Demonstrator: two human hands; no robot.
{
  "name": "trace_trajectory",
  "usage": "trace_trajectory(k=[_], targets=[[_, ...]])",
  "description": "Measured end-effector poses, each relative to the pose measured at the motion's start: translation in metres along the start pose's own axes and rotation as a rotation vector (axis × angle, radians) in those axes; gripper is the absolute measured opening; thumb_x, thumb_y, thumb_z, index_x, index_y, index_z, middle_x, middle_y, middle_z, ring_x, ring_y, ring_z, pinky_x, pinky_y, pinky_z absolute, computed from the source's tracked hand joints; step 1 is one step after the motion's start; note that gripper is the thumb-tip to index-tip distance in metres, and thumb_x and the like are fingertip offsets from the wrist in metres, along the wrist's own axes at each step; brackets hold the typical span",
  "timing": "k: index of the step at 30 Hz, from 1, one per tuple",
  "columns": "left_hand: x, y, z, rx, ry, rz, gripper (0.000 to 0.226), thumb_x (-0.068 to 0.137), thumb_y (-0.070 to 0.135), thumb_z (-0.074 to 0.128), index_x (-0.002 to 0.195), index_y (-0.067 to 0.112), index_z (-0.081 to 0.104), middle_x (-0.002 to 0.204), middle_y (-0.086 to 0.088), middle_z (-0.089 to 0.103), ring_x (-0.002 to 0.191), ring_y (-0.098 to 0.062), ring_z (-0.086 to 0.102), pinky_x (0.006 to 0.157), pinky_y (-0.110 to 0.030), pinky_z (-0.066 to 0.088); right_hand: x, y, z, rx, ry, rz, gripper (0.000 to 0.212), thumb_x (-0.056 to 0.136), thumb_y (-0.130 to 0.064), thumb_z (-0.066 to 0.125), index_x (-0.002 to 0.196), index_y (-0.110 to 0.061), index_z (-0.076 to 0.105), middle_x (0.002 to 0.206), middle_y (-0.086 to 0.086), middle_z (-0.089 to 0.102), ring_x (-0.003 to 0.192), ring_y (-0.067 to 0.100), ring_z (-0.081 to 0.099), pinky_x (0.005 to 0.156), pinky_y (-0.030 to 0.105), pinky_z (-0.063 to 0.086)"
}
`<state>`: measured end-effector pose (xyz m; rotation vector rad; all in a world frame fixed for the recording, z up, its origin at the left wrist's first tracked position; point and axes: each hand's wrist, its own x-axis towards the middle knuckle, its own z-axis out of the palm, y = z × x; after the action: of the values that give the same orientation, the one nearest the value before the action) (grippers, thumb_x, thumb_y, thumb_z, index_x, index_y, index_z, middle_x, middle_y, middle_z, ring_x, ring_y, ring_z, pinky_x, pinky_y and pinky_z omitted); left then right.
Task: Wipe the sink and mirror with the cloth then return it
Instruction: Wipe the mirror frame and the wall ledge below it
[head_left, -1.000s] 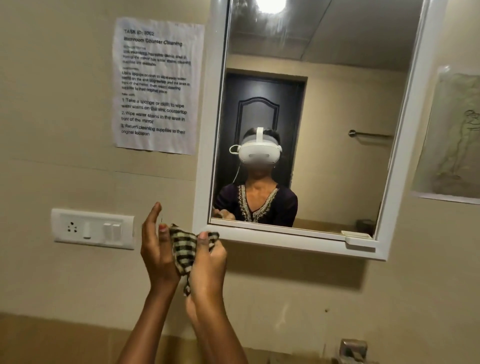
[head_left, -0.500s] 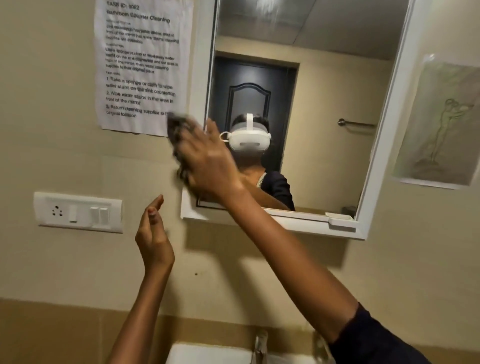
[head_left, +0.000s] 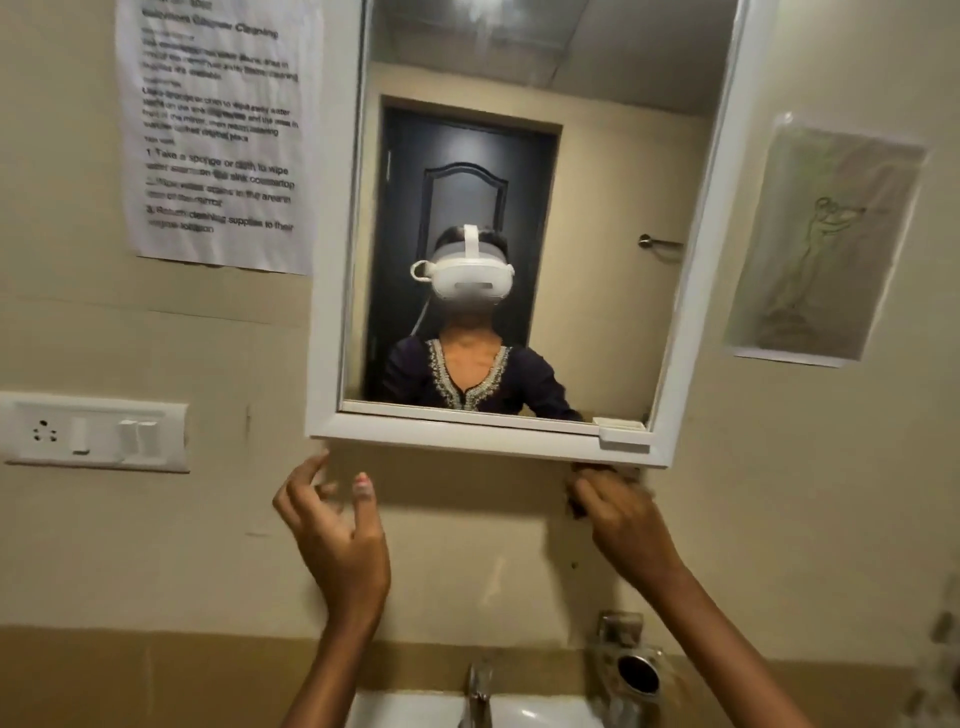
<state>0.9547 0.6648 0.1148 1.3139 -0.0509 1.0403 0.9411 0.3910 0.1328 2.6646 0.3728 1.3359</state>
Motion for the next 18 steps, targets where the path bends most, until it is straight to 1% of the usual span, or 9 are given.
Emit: trace_trajectory(k=[2,4,5,7,9,12,15,16,18], targets=[[-0.041,0.001,0.011,-0.065,-0.034,-0.140,0.017,0.085,0.027,0.051,0.101,0.023,0.055,0.108,-0.007,0.056,0.083,-0.019,0.057,0.072,-0.022,0.044,-0.026,-0.020,-0.015,0.095,0.012,-0.018,0.024,0.078,-0.014,0.050,0.095,-0.013,0.067,0.095,0.005,0.071,0.084,0.019,0.068,0.065,0.027,0.056],[-0.081,-0.005,0.021,-0.105,-0.266,-0.493,0.008,0.091,0.024,0.052,0.090,0.025,0.060,0.099,-0.013,0.063,0.080,-0.033,0.058,0.065,-0.033,0.043,-0.049,-0.041,-0.020,0.220,0.025,0.004,0.032,0.076,-0.016,0.050,0.104,-0.013,0.065,0.102,0.004,0.070,0.096,0.015,0.065,0.081,0.022,0.053],[-0.095,-0.008,0.024,-0.140,-0.433,-0.726,0.017,0.094,0.030,0.048,0.095,0.020,0.063,0.101,-0.017,0.064,0.077,-0.033,0.058,0.062,-0.032,0.043,-0.058,-0.051,-0.020,0.295,0.049,0.029,0.032,0.077,-0.015,0.051,0.106,-0.013,0.064,0.103,0.003,0.070,0.098,0.015,0.064,0.085,0.022,0.052],[-0.114,-0.009,0.023,-0.255,-0.763,-1.134,0.055,0.093,0.053,0.035,0.107,0.007,0.062,0.103,-0.021,0.065,0.073,-0.031,0.061,0.063,-0.034,0.048,-0.072,-0.072,-0.016,0.389,0.090,0.087,0.026,0.085,-0.019,0.051,0.106,-0.014,0.064,0.103,0.003,0.070,0.098,0.014,0.064,0.086,0.026,0.053],[-0.119,-0.011,0.019,-0.474,-0.880,-1.329,0.069,0.089,0.062,0.033,0.106,0.002,0.063,0.093,-0.022,0.067,0.069,-0.032,0.066,0.064,-0.037,0.054,-0.082,-0.095,-0.012,0.385,0.095,0.107,0.024,0.086,-0.021,0.050,0.105,-0.015,0.064,0.105,0.001,0.070,0.102,0.013,0.062,0.087,0.028,0.052],[-0.111,-0.012,0.014,-0.677,-0.799,-1.342,0.048,0.091,0.043,0.046,0.094,0.001,0.068,0.079,-0.015,0.071,0.066,-0.024,0.070,0.054,-0.030,0.057,-0.100,-0.121,-0.005,0.428,0.004,0.094,0.034,0.078,-0.016,0.050,0.110,-0.019,0.063,0.116,-0.002,0.066,0.117,0.010,0.050,0.104,0.030,0.036],[-0.099,-0.020,0.010,-0.532,-0.873,-1.070,0.011,0.085,0.017,0.058,0.088,0.008,0.064,0.080,-0.012,0.069,0.072,-0.022,0.067,0.060,-0.025,0.056,-0.120,-0.135,-0.005,0.646,-0.110,0.165,0.035,0.088,-0.037,0.051,0.123,-0.032,0.054,0.135,-0.012,0.051,0.134,0.005,0.030,0.113,0.025,0.015],[-0.096,-0.022,0.006,-0.445,-0.942,-0.967,0.007,0.082,0.012,0.062,0.088,0.009,0.064,0.083,-0.014,0.069,0.077,-0.024,0.065,0.067,-0.029,0.055,-0.125,-0.138,-0.007,0.782,-0.093,0.249,0.036,0.088,-0.046,0.052,0.122,-0.034,0.055,0.135,-0.013,0.051,0.133,0.004,0.031,0.112,0.023,0.018],[-0.089,-0.025,-0.001,-0.262,-1.074,-0.796,0.009,0.084,0.006,0.061,0.092,0.006,0.067,0.093,-0.016,0.069,0.091,-0.028,0.063,0.082,-0.036,0.050,-0.129,-0.139,-0.011,1.044,0.048,0.512,0.038,0.083,-0.048,0.060,0.119,-0.034,0.057,0.130,-0.010,0.052,0.127,0.004,0.040,0.106,0.025,0.036]])
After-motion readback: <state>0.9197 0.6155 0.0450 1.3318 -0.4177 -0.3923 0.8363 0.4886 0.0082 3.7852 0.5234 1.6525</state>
